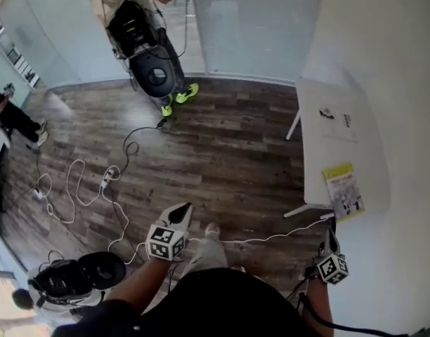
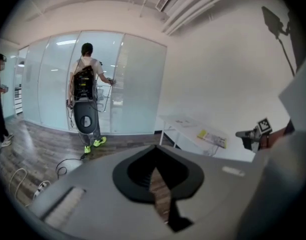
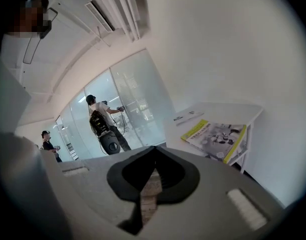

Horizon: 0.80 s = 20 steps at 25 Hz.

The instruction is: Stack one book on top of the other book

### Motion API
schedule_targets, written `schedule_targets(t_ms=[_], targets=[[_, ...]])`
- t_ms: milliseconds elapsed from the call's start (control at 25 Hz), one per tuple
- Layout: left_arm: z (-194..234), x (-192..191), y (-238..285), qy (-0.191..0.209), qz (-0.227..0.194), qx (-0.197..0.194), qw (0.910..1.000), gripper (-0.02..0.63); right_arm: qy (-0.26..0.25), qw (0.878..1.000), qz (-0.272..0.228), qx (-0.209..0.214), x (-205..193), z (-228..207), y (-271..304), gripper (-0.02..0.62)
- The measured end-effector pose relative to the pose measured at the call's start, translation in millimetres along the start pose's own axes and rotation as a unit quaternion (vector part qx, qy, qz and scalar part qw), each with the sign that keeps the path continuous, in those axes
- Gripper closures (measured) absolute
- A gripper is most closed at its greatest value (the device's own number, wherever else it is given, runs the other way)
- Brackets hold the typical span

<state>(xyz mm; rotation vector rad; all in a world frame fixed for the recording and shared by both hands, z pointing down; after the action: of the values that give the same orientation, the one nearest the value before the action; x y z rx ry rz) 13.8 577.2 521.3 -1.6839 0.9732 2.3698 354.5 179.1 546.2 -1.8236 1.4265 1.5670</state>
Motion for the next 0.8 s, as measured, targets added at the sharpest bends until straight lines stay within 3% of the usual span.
schedule_targets(t_ms=[120,440,640,800], targets=[[21.3,32.0,38.6,0.015,-0.011,-0.029,0.9994,0.601,-0.016,1.000,-0.003,-0.013,14.0,16.4,26.6,0.594],[77.3,96.2,101.4,0.011,-0.022,-0.053,0.9983,0.601,0.009,0.999,-0.001,-0.044,28.3,36.4,81.6,0.594],[97.3,127.5,129.5,0.059,-0.059,-0.084,0.9930,0.601,0.024,0.997,-0.012,-0.076,37.3,44.9,118.6,0.594],[111.6,138.8,158.9,0.069,-0.045,-0.105,0.9910,0.601,0.023,0.996,-0.037,-0.082,58.4,64.1,141.5,0.594]])
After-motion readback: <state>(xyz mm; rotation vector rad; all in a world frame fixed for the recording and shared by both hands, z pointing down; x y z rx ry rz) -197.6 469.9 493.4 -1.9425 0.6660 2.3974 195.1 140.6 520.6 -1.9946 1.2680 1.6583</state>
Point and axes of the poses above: the fingertips, and each gripper's own axes: y forward along the fingers, z to its left, x out of its top, the point moved 6 cm from there along -y, backward along the fingers, and after that the axes turned 3 degrees about -y, right-handed, at the moved point
